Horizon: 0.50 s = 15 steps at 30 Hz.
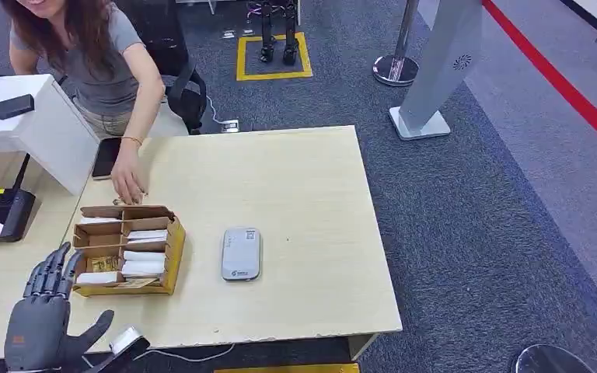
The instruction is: Pass the card to the sensor for recognition and then transmit it.
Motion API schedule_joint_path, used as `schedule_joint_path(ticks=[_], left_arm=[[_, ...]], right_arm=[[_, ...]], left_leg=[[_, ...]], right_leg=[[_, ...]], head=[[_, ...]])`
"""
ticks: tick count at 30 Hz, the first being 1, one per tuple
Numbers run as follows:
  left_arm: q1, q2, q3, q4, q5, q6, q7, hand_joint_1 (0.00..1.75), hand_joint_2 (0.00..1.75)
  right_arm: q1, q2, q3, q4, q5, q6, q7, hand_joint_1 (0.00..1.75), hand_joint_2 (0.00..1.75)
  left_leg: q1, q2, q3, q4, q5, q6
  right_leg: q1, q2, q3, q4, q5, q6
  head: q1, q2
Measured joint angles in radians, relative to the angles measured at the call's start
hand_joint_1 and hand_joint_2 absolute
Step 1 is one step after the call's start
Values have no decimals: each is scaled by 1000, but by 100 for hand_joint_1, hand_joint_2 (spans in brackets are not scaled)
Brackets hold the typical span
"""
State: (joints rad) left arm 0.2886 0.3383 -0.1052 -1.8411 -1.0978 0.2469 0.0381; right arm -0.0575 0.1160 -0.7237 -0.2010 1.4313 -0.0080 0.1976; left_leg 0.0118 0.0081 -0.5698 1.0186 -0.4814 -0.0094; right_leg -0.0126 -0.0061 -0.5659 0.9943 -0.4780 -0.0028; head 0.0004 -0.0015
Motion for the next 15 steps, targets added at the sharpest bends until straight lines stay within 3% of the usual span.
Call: schedule_joint_path(ticks=[9,15], left_arm=[[-101,54,-115,197,-60,-106,47,0,175],[-152,74,-169,265,-97,-110,63,0,175]], right_arm=[[-1,-1,0,-1,14,0,0,0,0],[-1,0,0,-1,17,11,11,0,0]], left_leg=[[0,0,0,0,0,0],[0,0,0,0,0,0]], right_leg=[[0,0,0,0,0,0],[0,0,0,0,0,0]], head=[[0,0],[0,0]])
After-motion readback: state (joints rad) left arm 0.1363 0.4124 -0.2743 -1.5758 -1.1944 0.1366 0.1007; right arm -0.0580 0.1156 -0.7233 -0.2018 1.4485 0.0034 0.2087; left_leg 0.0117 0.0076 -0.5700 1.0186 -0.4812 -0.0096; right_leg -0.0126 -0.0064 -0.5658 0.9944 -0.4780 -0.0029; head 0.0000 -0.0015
